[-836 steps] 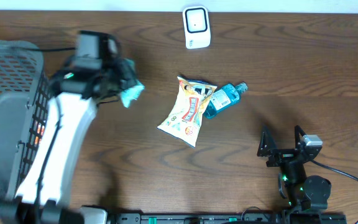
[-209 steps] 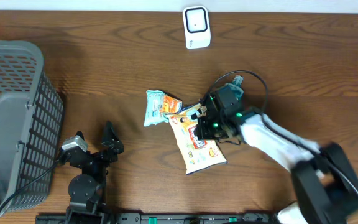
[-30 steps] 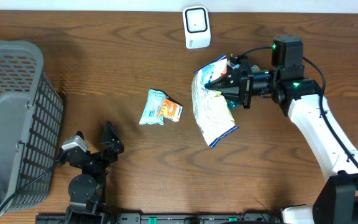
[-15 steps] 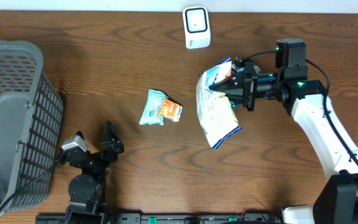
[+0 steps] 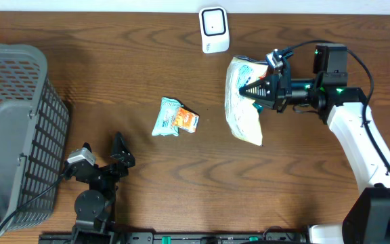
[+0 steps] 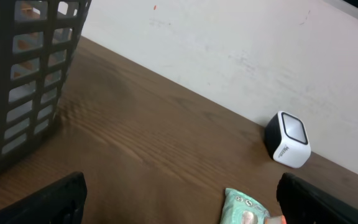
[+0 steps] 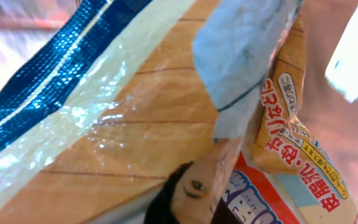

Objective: Scan the item barcode
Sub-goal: 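Carry the snack bag to the white scanner at the back, then swing the right arm right and drop the snack bag at the table edge, then move the right gripper over the blue mouthwash bottle, then grasp the mouthwash bottle cap with the right gripper and lift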

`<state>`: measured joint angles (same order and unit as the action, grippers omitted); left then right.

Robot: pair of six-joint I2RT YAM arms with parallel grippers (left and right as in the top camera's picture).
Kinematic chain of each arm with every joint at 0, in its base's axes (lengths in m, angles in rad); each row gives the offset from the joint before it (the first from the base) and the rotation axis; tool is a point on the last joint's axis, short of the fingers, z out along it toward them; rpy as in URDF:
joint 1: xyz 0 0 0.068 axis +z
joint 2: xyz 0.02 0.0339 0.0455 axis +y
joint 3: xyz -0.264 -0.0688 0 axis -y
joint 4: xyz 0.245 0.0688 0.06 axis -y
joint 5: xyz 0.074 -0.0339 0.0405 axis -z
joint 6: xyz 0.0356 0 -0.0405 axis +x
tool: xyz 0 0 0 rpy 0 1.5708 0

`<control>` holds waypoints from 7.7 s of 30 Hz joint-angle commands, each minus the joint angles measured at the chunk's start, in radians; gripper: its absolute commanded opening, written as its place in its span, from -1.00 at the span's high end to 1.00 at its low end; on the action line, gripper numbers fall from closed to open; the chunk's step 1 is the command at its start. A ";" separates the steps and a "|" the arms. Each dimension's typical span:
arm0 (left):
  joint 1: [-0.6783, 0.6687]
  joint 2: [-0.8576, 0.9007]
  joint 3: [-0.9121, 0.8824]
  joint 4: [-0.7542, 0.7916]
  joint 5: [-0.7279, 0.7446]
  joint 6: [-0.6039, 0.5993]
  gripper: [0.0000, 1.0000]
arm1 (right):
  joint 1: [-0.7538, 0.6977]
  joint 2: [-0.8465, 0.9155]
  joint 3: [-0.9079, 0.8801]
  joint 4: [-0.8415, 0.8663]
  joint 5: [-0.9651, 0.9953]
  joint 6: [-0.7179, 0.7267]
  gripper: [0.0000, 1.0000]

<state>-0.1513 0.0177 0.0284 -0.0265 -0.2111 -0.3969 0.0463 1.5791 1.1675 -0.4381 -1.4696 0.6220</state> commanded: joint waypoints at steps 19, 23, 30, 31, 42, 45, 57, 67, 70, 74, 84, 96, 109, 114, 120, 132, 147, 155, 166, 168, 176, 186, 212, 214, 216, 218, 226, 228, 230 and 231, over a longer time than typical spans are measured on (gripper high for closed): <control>0.004 0.000 -0.020 -0.034 -0.006 -0.009 -0.96 | 0.479 -0.016 0.013 0.009 1.240 -0.482 0.98; 0.004 0.000 -0.020 -0.034 -0.006 -0.008 -0.96 | 0.491 -0.016 0.013 0.146 1.373 -0.525 0.98; 0.004 0.000 -0.020 -0.034 -0.006 -0.009 -0.96 | 0.488 0.016 0.013 0.428 1.395 -0.541 0.98; 0.004 0.000 -0.020 -0.034 -0.006 -0.009 -0.96 | 0.487 0.031 0.013 0.457 1.397 -0.541 0.98; 0.004 0.000 -0.020 -0.034 -0.006 -0.009 -0.96 | 0.470 0.373 0.269 0.605 1.411 -0.532 0.98; 0.004 0.000 -0.020 -0.034 -0.006 -0.009 -0.96 | 0.461 0.531 0.509 0.530 1.411 -0.557 0.98; 0.004 0.000 -0.020 -0.034 -0.006 -0.008 -0.96 | 0.453 0.934 1.098 0.287 1.516 -0.631 0.98; 0.004 0.000 -0.020 -0.034 -0.006 -0.008 -0.96 | 0.451 0.953 1.125 0.229 1.689 -0.672 0.98; 0.004 0.000 -0.020 -0.034 -0.006 -0.009 -0.96 | 0.448 0.940 1.192 0.075 1.696 -0.632 0.98; 0.004 0.000 -0.020 -0.034 -0.006 -0.009 -0.96 | 0.433 0.902 1.308 -0.148 1.698 -0.600 0.98; 0.004 0.000 -0.020 -0.034 -0.006 -0.009 -0.96 | 0.301 0.652 1.408 -0.709 1.899 -0.457 0.97; 0.004 0.000 -0.020 -0.034 -0.006 -0.008 -0.96 | -0.159 0.632 1.229 -0.928 2.114 -0.111 0.97; 0.004 0.000 -0.020 -0.034 -0.006 -0.009 -0.96 | -0.546 0.632 0.742 -0.577 2.036 -0.050 0.98; 0.004 0.000 -0.020 -0.034 -0.006 -0.009 -0.96 | -0.642 0.618 0.764 -0.593 1.865 -0.053 0.96; 0.004 0.000 -0.020 -0.034 -0.006 -0.009 -0.96 | -0.682 0.554 0.795 -0.609 1.716 -0.050 -0.62; 0.004 0.000 -0.020 -0.034 -0.006 -0.008 -0.96 | -0.570 0.283 0.801 -0.650 1.220 -0.032 -0.99; 0.004 0.000 -0.020 -0.034 -0.006 -0.009 -0.96 | -0.126 0.480 0.793 -0.605 1.242 -0.070 -0.81; 0.004 0.000 -0.020 -0.034 -0.006 -0.008 -0.96 | 0.024 0.597 0.793 -0.591 1.406 0.001 -0.74; 0.004 0.000 -0.020 -0.034 -0.006 -0.009 -0.96 | 0.065 0.632 0.787 -0.591 1.552 0.177 -0.44; 0.004 0.000 -0.020 -0.034 -0.006 -0.009 -0.96 | 0.065 0.632 0.778 -0.591 1.587 0.207 -0.43; 0.004 0.000 -0.020 -0.034 -0.006 -0.009 -0.96 | 0.066 0.634 0.688 -0.536 1.610 0.238 -0.43; 0.004 0.000 -0.020 -0.034 -0.006 -0.009 -0.96 | 0.053 0.634 0.558 -0.375 1.610 0.306 -0.28; 0.004 0.000 -0.020 -0.034 -0.006 -0.009 -0.96 | 0.053 0.633 0.465 -0.253 1.609 0.255 0.73; 0.004 0.000 -0.020 -0.034 -0.006 -0.009 -0.96 | 0.053 0.633 0.469 -0.253 1.588 0.225 0.83; 0.004 0.000 -0.020 -0.034 -0.006 -0.009 -0.96 | 0.053 0.630 0.469 -0.253 1.570 0.209 0.86; 0.004 0.000 -0.020 -0.034 -0.006 -0.008 -0.96 | 0.053 0.624 0.469 -0.254 1.560 0.196 0.88; 0.004 0.000 -0.020 -0.034 -0.006 -0.008 -0.96 | 0.052 0.586 0.469 -0.253 1.538 0.154 -0.04; 0.004 0.000 -0.020 -0.034 -0.006 -0.009 -0.96 | 0.052 0.586 0.468 -0.253 1.545 0.154 -0.06; 0.004 0.000 -0.020 -0.034 -0.006 -0.009 -0.96 | 0.053 0.588 0.467 -0.249 1.550 0.154 -0.08; 0.004 0.000 -0.020 -0.034 -0.006 -0.009 -0.96 | 0.053 0.588 0.467 -0.245 1.550 0.154 -0.11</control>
<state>-0.1513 0.0189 0.0284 -0.0265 -0.2111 -0.3969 0.0994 2.1780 1.6417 -0.6891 0.0746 0.7910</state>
